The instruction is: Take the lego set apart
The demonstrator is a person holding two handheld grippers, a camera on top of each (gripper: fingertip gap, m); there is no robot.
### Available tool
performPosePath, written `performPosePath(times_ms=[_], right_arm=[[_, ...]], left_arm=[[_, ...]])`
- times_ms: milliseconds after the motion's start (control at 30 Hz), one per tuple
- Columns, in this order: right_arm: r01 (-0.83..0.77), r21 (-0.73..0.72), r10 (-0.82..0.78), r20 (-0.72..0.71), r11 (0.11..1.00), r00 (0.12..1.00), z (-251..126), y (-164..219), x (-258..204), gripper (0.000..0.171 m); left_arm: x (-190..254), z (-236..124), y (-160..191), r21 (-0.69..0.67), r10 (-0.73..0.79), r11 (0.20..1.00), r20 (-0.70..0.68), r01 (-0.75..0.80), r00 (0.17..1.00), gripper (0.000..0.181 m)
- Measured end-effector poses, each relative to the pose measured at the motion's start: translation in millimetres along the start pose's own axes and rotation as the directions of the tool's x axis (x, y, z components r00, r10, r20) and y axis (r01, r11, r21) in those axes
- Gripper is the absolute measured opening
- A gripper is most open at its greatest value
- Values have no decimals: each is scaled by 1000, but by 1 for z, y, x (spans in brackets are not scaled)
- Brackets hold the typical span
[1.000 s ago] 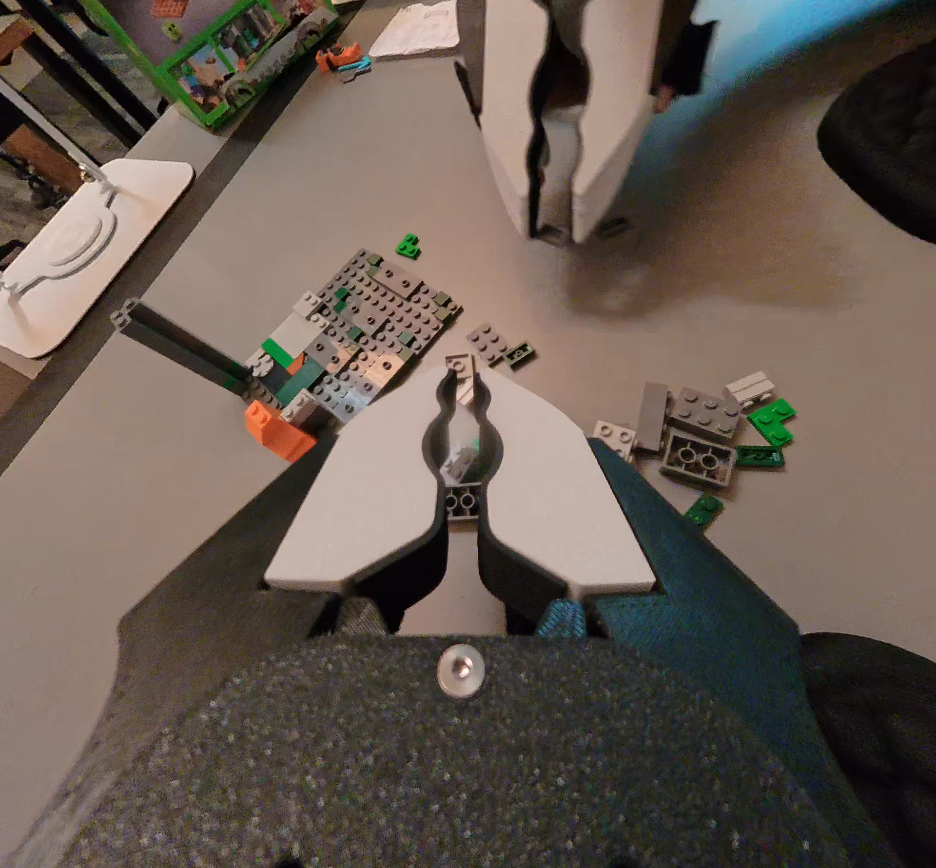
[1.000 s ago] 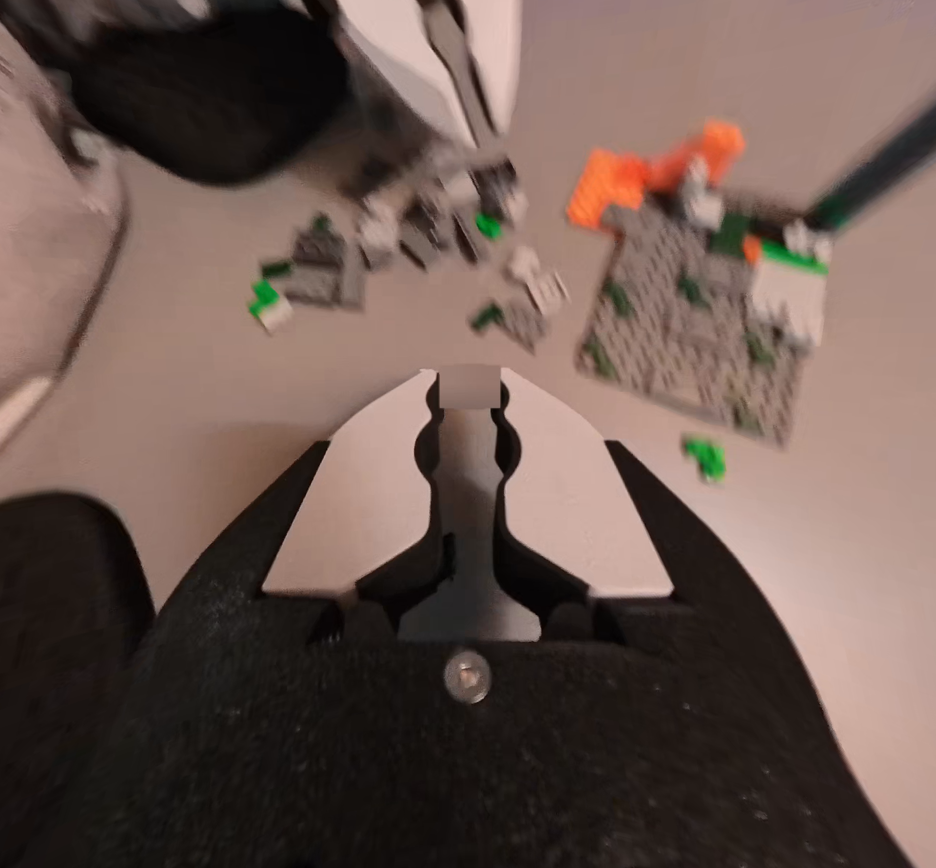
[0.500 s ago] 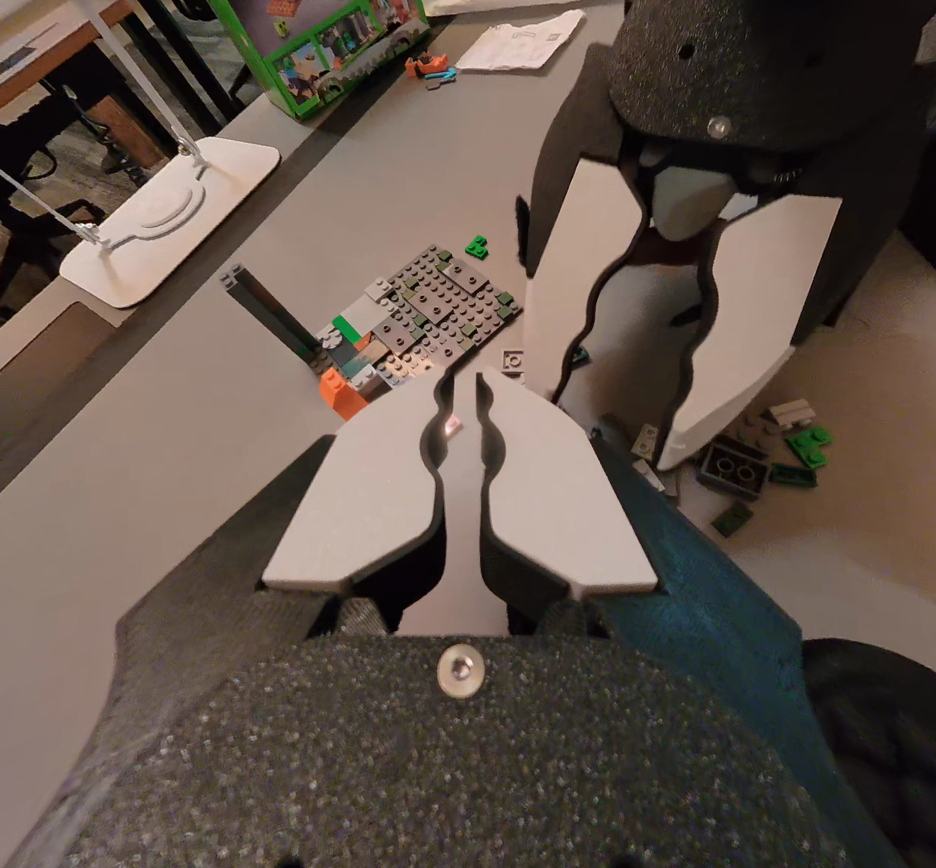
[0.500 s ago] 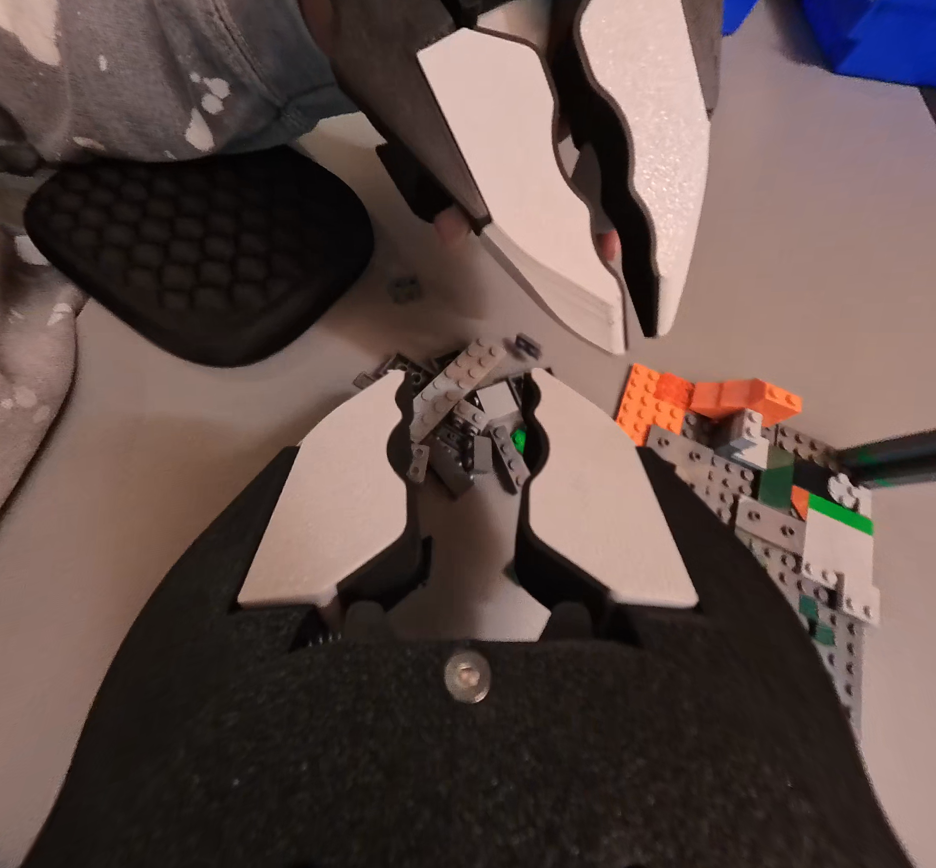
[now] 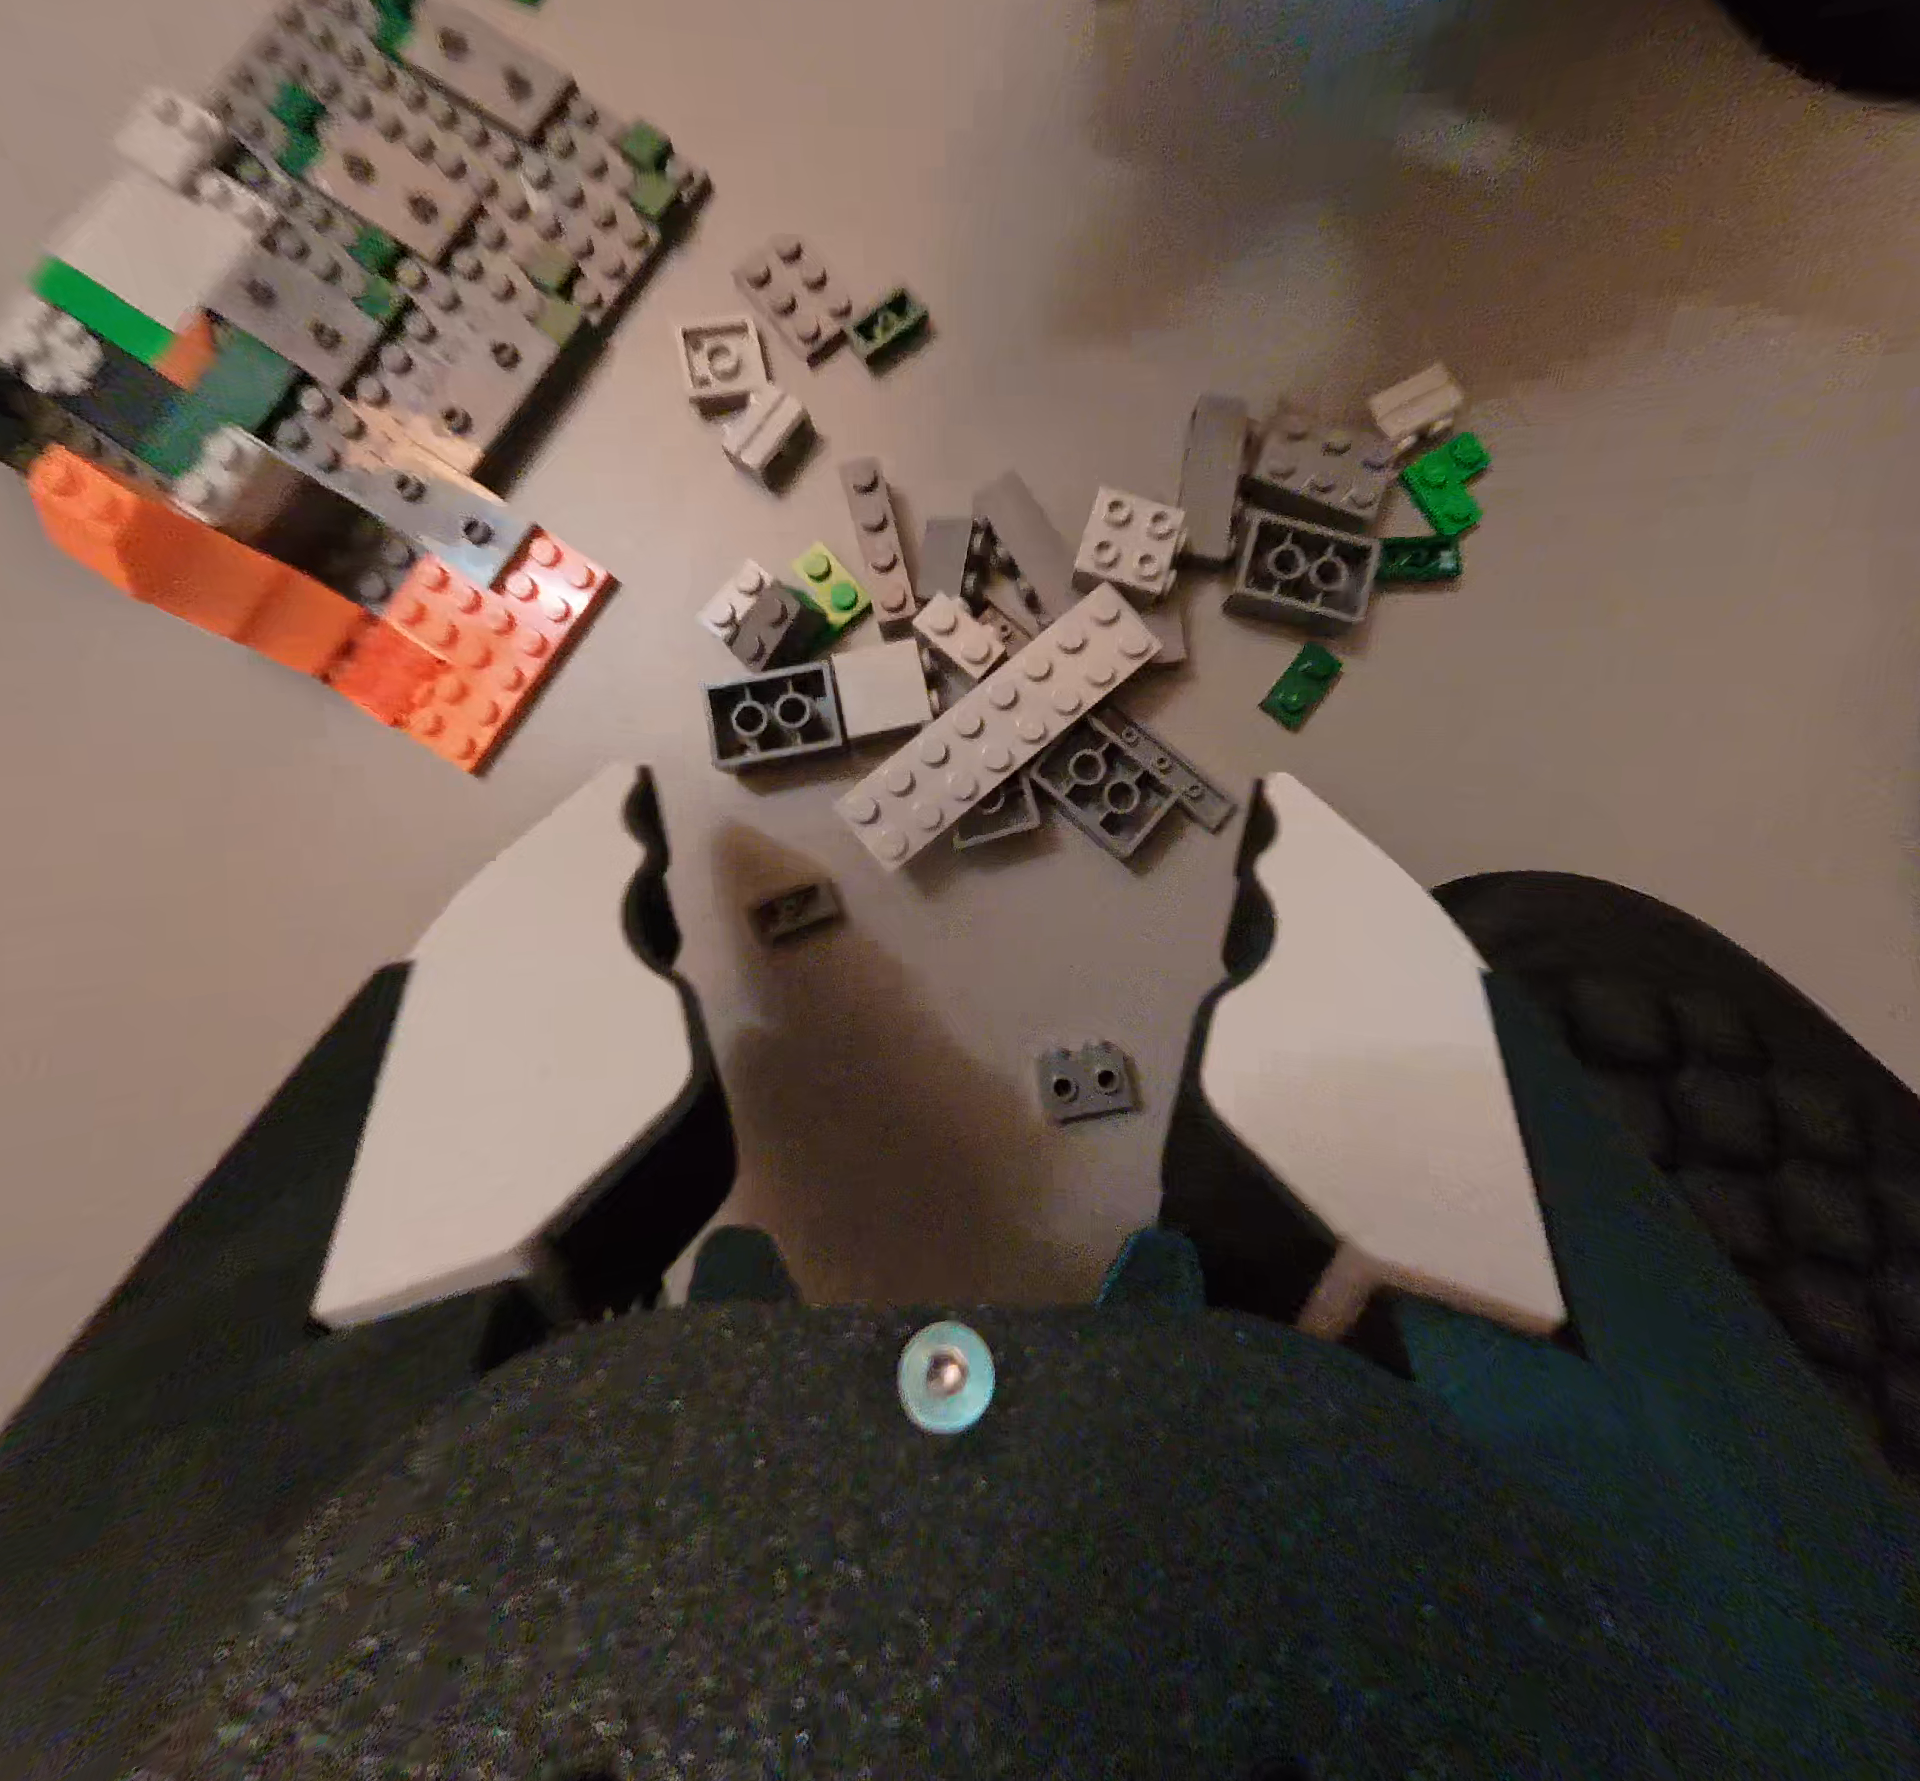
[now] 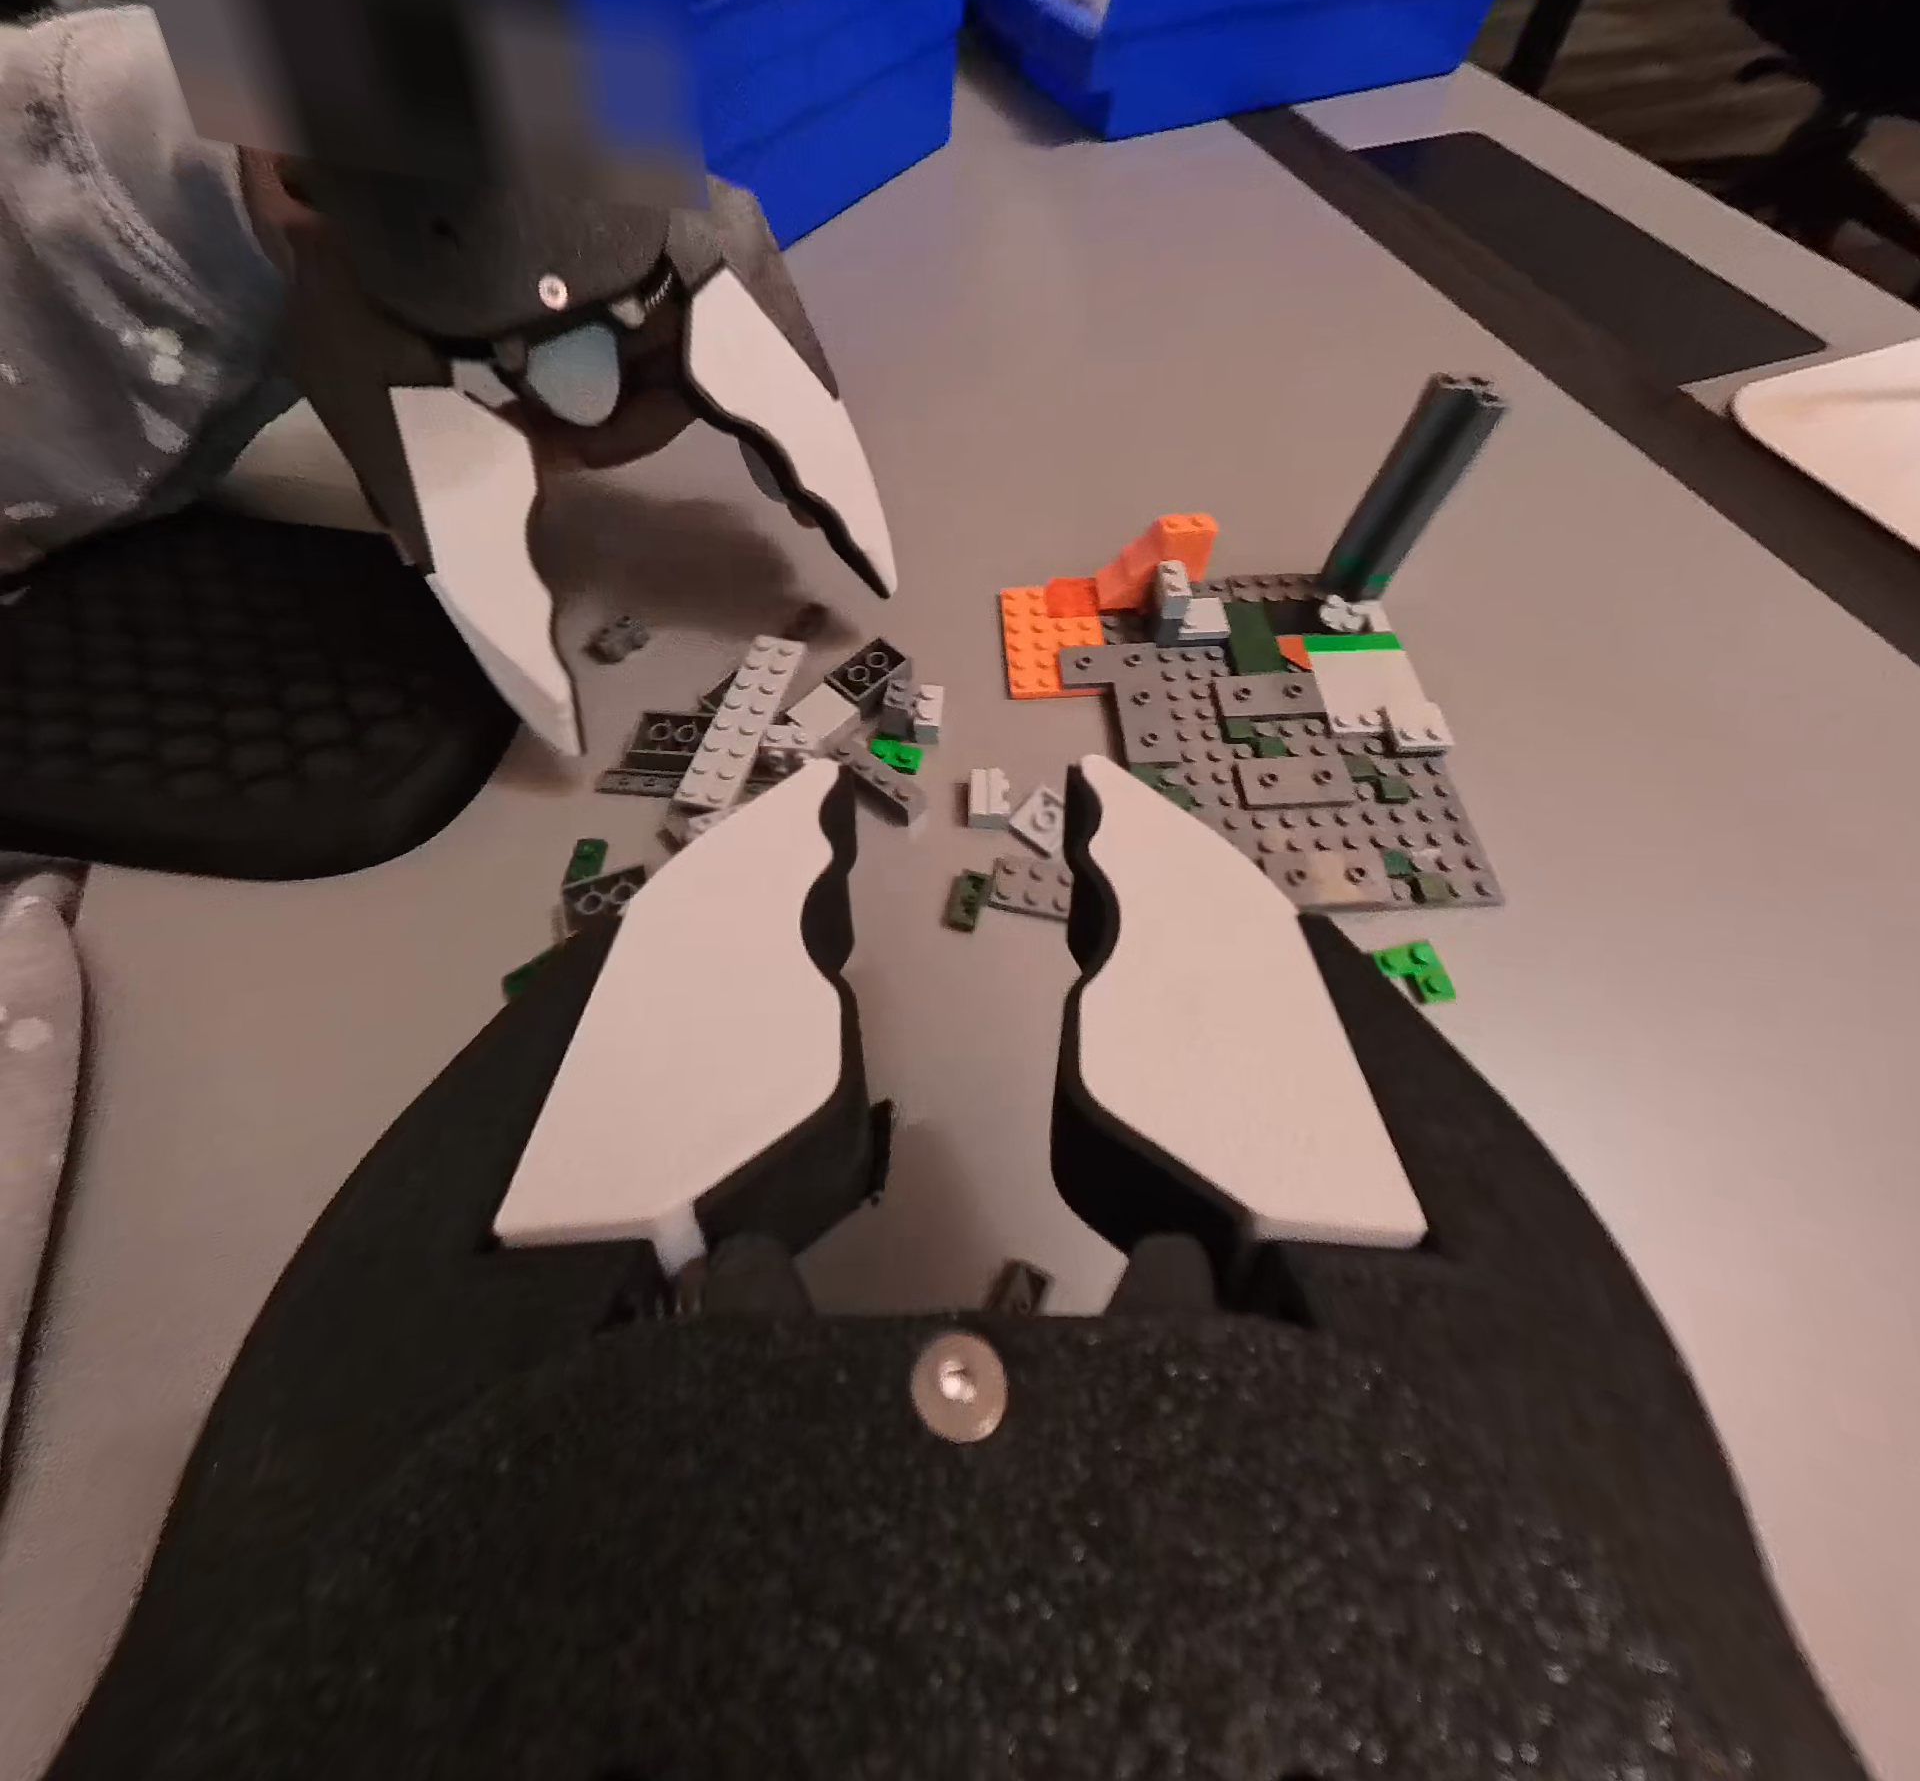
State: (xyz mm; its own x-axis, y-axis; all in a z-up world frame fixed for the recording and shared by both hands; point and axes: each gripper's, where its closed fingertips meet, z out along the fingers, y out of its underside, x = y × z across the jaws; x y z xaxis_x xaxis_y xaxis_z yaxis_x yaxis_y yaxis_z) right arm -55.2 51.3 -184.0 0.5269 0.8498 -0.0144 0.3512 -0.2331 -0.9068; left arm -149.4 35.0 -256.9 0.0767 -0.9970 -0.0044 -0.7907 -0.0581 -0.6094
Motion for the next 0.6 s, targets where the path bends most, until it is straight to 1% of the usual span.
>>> performPosePath(times_ms=[33, 67, 133, 167, 233, 267, 367, 467, 533, 600], right_arm=[[-9, 8, 9, -5, 1000, 1000, 0, 2, 3, 38], [-21, 9, 21, -8, 1000, 1000, 0, 5, 6, 37], [-34, 3, 34, -10, 999, 999, 2, 10, 9, 37], [-31, 1, 31, -12, 1000, 999, 2, 11, 9, 37], [-13, -7, 13, -20, 1000, 1000, 3, 13, 10, 36], [-5, -11, 5, -22, 1000, 1000, 4, 14, 10, 35], [5, -19, -6, -22, 1000, 1000, 5, 17, 9, 35], [3, -26, -4, -21, 1000, 1000, 6, 20, 10, 34], [2, -29, -2, -21, 1000, 1000, 6, 21, 10, 33], [0, -31, -1, -21, 1000, 1000, 6, 22, 10, 33]], left_arm=[[-3, 3, 2, -13, -4, 1000, 6, 5, 1000, 111], [-6, 5, 3, -18, -16, 1000, 12, 16, 1000, 114], [1, 9, -2, -12, -56, 998, -44, 55, 997, 113], [4, 11, -5, -8, -62, 998, -58, 62, 996, 111], [1, 18, 1, -47, -56, 997, -19, 55, 998, 104], [-2, 20, 0, -39, -38, 999, 9, 38, 999, 101], [-4, 21, -2, -12, -73, 997, 33, 73, 997, 93], [-4, 19, -5, 19, -88, 996, 49, 87, 995, 71], [-7, 17, -5, 38, -92, 995, 80, 89, 993, 54], [-9, 16, -5, 47, -90, 995, 98, 86, 991, 46]])
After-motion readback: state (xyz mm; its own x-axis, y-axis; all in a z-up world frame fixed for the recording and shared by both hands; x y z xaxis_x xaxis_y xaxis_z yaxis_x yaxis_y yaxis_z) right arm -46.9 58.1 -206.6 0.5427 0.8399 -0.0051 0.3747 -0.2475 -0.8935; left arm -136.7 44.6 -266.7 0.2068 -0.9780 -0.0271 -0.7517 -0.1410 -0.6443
